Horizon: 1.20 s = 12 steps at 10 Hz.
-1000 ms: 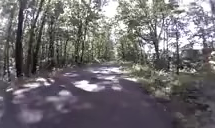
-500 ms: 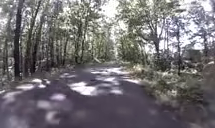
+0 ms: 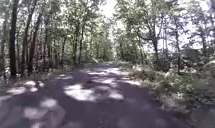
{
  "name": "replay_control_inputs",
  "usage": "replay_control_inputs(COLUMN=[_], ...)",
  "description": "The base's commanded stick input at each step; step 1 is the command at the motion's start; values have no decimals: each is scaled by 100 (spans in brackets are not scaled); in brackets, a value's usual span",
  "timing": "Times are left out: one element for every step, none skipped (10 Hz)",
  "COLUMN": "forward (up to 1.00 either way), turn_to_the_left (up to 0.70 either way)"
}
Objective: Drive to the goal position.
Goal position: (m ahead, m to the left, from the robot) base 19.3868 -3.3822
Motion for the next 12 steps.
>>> replay_control_inputs(forward=[45,45,45,45,45,45,45,45,45,45,45,45], turn_to_the_left=[0,0,0,0,0,0,0,0,0,0,0,0])
